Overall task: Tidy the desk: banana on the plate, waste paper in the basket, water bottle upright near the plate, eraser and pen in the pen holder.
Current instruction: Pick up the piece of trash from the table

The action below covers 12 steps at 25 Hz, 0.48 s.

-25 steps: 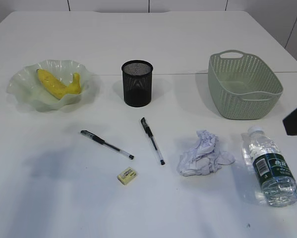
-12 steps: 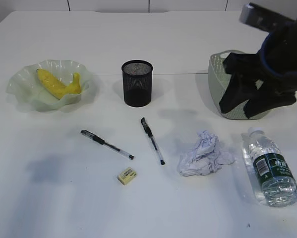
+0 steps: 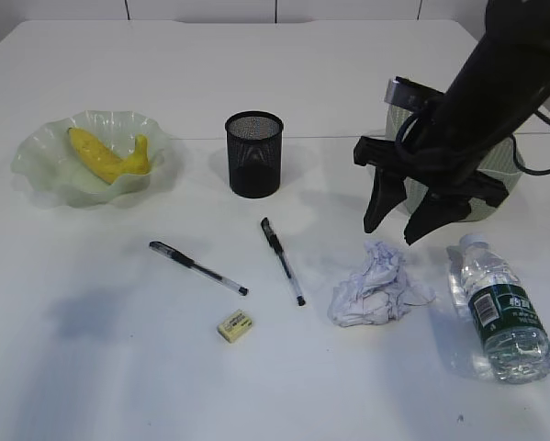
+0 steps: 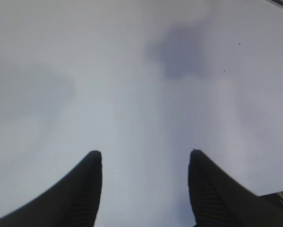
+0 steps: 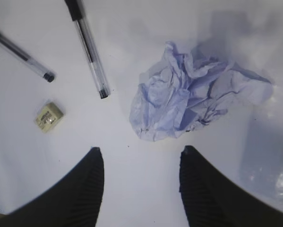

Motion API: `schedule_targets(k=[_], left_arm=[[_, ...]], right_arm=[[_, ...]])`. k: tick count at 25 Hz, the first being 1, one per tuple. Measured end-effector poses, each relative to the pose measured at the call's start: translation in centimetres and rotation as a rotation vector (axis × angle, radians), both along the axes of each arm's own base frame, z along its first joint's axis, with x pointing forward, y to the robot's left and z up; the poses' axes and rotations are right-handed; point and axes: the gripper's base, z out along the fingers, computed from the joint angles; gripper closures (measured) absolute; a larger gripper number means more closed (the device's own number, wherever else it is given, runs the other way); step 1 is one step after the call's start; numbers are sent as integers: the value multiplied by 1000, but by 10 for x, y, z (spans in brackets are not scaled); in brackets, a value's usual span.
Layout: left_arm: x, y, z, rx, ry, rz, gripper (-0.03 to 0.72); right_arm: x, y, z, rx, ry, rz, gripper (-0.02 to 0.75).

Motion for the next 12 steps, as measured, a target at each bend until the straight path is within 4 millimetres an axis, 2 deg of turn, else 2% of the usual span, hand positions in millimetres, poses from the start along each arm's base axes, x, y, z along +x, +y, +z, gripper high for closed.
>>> schedule_targets(k=[6,12], left_arm=[[0,0,0,0,0,0,282],[1,0,0,-1,-10,1,282]], right_arm=[[12,0,-21,-25,45,-145,348],[17,-4,-36,-81,74,-188,330]])
